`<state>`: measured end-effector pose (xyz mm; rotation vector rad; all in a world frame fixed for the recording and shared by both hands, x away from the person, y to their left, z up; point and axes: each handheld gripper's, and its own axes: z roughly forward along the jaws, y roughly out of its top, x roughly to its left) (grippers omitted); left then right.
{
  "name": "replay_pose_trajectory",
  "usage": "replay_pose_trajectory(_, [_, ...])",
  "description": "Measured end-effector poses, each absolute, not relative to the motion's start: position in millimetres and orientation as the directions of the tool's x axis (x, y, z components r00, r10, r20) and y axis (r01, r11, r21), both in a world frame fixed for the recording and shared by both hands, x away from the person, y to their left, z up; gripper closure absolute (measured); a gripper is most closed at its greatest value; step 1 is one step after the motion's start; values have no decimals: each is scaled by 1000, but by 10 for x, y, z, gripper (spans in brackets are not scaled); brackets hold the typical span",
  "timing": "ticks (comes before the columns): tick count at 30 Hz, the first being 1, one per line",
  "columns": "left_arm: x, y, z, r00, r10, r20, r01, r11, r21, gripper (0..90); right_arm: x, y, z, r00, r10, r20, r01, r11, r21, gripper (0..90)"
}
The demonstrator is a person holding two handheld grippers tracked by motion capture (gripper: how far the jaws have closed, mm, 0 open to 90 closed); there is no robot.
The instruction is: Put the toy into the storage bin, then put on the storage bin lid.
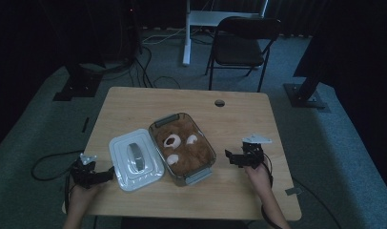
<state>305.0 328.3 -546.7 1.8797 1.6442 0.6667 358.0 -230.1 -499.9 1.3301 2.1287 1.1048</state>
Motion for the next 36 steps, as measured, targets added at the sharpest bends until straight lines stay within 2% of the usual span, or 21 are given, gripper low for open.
replay_pose_trajectory(10, [3034,3277,-5447,119,993,18,734,-100,672,8,3476,-2570,-5309,-406,909,98,607,188,772,117])
replay_pose_trajectory(15, [2985,3222,-5302,100,994,34,733,-97,673,8,3490,-2601,-5377,-393,915,89,606,185,774,117])
replay_pose_trajectory(20, [2953,3055,-5162,118,993,26,720,-103,687,8,3511,-2580,-5385,-390,917,87,611,187,769,117])
replay_pose_trajectory(26, [2947,2852,-4997,158,986,-53,701,-74,709,8,3537,-2522,-5351,-391,917,83,596,184,782,117])
replay_pose_trajectory(36, [3096,2481,-4943,211,975,-75,698,-97,709,8,3586,-2393,-5288,-414,908,69,574,202,794,117])
